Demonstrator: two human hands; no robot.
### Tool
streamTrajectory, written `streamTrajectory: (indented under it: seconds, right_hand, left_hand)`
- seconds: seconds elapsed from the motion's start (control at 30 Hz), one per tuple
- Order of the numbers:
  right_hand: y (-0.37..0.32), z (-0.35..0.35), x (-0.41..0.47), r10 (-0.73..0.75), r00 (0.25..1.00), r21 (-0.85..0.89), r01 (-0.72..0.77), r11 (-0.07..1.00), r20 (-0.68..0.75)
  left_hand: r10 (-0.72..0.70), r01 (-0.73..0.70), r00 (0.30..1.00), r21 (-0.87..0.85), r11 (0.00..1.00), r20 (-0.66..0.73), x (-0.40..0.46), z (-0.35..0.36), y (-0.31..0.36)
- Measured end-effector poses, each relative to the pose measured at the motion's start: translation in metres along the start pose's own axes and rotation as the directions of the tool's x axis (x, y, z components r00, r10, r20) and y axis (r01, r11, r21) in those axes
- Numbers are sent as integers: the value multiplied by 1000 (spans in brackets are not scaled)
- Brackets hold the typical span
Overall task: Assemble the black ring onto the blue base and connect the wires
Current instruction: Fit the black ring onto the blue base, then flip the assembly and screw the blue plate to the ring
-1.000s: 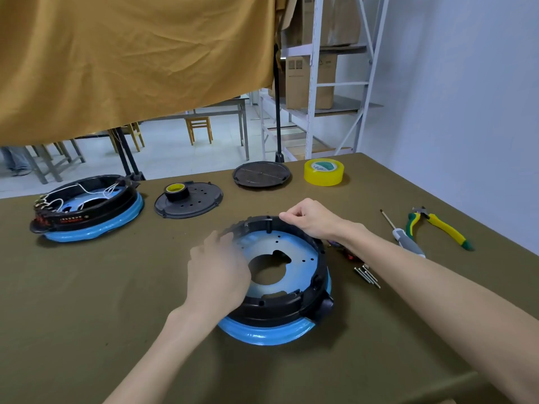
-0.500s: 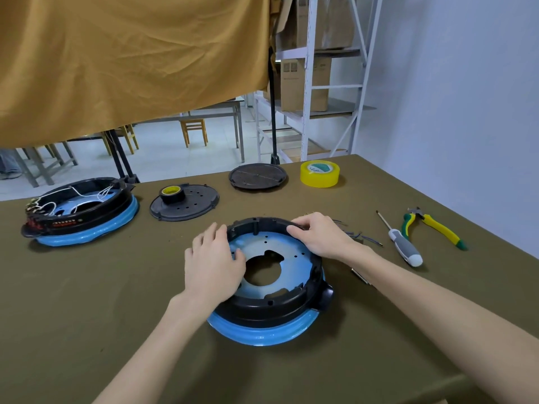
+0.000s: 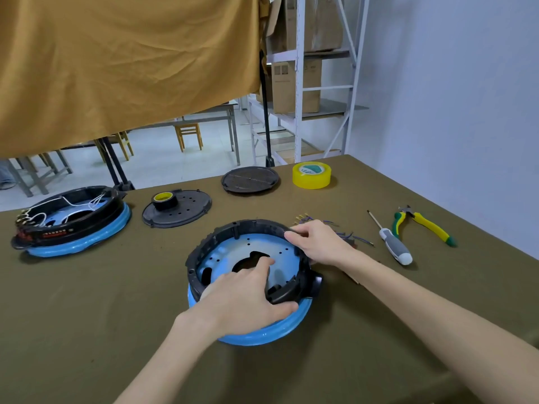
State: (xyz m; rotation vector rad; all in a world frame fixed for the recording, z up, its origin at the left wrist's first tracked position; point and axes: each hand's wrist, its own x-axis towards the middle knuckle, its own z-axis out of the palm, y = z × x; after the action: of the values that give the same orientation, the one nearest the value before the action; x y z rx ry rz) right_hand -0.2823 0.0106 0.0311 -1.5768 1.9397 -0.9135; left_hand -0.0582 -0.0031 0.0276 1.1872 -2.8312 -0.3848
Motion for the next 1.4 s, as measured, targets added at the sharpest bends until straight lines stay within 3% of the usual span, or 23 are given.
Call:
streamTrajectory:
  seconds: [0.23,0.5,0.7,0.93,1.07,1.23,1.4]
  right_hand:
    - [-5,-2,16,43,998,90,-39,995,-43]
    - [21,-29,-22,55,950,-104,-91,990,-308]
    - [42,-68,-62,151,971,-364,-211,907,-187]
    - [50,-78,-69,173,967,-382,-234,894,-188]
    - [61,-86,-80,146,981,-298,-178,938,-126]
    - [74,-73,-86,112,993,-324,-120,938,-44]
    - [80,-74,-90,66,995,-338,-88,937,-76]
  left_hand:
    - [-65,65,997,-9,998,-46,16,3,4]
    - [-98,94,992,-47,994,-81,36,1,3]
    - [-166,160,975,-50,986,-146,46,1,9]
    - [-263,261,935,-43,964,-239,57,3,22]
    - [-274,276,923,-29,961,-271,58,5,24]
    - [-272,285,906,-7,958,-325,59,6,25]
    - [-310,338,883,20,941,-352,60,8,33]
